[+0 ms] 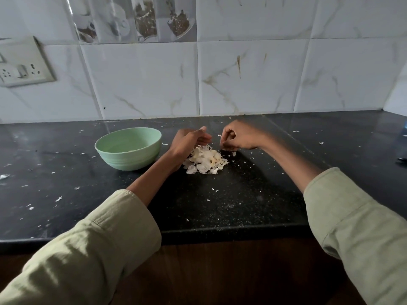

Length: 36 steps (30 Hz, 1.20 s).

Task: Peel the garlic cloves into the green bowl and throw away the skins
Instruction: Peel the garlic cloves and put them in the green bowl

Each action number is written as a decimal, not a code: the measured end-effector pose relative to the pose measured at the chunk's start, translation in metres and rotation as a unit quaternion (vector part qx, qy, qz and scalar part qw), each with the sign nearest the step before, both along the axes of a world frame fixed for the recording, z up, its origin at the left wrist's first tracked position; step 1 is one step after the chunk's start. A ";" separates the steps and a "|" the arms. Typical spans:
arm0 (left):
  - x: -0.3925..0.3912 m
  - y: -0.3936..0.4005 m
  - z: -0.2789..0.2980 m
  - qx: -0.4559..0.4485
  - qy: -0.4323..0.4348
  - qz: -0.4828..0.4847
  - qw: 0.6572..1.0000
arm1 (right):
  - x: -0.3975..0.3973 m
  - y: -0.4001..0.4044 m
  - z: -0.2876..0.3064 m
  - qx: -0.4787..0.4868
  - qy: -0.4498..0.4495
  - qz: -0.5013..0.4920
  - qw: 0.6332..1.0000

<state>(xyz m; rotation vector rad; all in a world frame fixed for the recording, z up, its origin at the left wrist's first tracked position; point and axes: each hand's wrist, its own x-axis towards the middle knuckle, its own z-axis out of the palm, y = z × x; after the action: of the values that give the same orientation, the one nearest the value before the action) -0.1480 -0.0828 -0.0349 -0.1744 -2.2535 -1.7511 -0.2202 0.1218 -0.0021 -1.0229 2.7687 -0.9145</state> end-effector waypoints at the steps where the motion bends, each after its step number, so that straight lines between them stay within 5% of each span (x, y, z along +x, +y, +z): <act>1: 0.000 0.000 0.000 0.001 0.000 0.000 1.000 | 0.001 0.000 0.001 0.016 0.018 0.006 1.000; 14: 0.001 0.002 0.000 -0.004 -0.007 0.004 1.000 | 0.015 0.000 0.007 0.002 0.085 0.004 0.996; 24: 0.001 0.002 0.000 -0.001 -0.009 0.006 1.000 | 0.013 0.003 0.007 -0.024 0.014 -0.011 1.000; 32: 0.002 0.002 0.000 0.000 -0.010 0.009 1.000 | 0.015 0.001 0.009 0.016 0.040 -0.018 0.999; 36: 0.001 0.001 0.000 0.003 -0.010 0.009 1.000 | 0.022 -0.001 0.011 0.042 0.124 -0.015 0.991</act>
<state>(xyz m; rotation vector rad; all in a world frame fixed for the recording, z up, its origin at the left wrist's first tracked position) -0.1466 -0.0815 -0.0344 -0.1352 -2.2560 -1.7578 -0.1984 0.1203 0.0088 -1.1556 3.0018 -0.7088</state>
